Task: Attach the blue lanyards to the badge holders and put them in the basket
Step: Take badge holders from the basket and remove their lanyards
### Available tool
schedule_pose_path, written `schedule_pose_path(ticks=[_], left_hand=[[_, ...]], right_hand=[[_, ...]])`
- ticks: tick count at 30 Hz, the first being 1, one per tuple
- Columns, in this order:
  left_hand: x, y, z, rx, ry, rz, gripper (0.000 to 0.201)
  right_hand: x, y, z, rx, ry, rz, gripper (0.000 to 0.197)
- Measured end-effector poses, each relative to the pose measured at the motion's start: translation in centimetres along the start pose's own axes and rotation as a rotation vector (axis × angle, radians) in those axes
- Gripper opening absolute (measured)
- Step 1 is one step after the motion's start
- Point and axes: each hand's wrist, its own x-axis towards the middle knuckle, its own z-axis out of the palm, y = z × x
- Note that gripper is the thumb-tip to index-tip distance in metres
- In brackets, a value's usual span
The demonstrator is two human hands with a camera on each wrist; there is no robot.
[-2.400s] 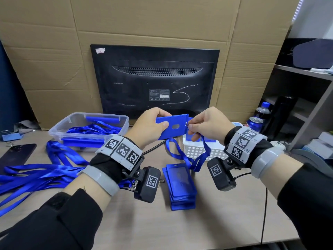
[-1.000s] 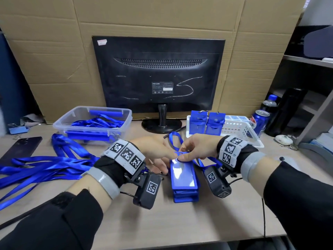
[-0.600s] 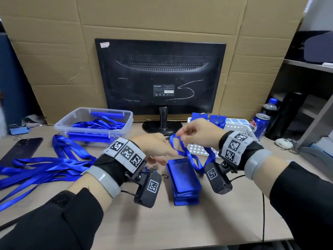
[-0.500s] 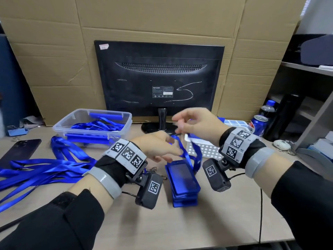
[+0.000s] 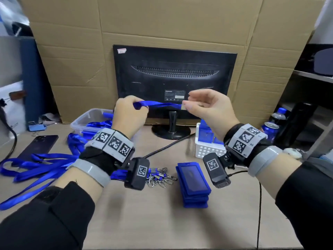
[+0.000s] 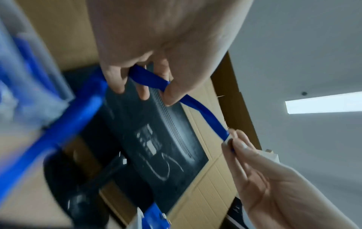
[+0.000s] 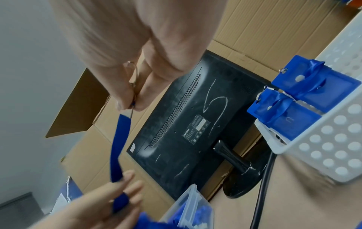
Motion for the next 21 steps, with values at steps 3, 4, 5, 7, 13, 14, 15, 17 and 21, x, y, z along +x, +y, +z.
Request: schedule_pose_path(ticks=[3, 4, 5, 7, 13, 14, 15, 17, 21], left_hand=[[0.6, 0.0, -4.6, 0.330, 0.004, 0.045, 0.013], [0.8, -0.3, -5.8, 0.435, -0.020, 0.007, 0.014], [0.9, -0.6, -6.8, 0.528, -0.044, -0.053, 0.013], [0.9, -2.0, -8.0, 0.668, -0.143, -0.180, 0.014], [-1.5, -8.3, -8.3, 0.687, -0.506, -0.390, 0.007], [-1.9, -9.1, -8.1, 0.690, -0.535, -0.402, 0.009], [-2.4, -9.5, -7.9, 0.690, -0.563, -0.429, 0.016], [-2.9, -9.5, -7.6, 0.789, -0.622, -0.472, 0.038], [-2.7, -6.3, -6.9, 0.827, -0.659, -0.401, 0.038]], right_hand=[[-0.2, 0.8, 2.7, -0.063, -0.074, 0.055, 0.024], [-0.3, 1.1, 3.7, -0.078, -0.113, 0.081, 0.023], [-0.3, 1.4, 4.7, -0.083, -0.162, 0.124, 0.022], [-0.5, 2.0, 6.4, -0.068, -0.265, 0.248, 0.021], [-2.4, 5.2, 9.0, -0.319, -0.436, 0.440, 0.019], [-2.6, 5.8, 9.0, -0.387, -0.465, 0.456, 0.019], [-2.8, 6.2, 8.9, -0.434, -0.500, 0.485, 0.019], [-2.9, 6.3, 8.2, -0.458, -0.567, 0.564, 0.020], [-2.2, 5.7, 6.3, -0.445, -0.491, 0.580, 0.019]])
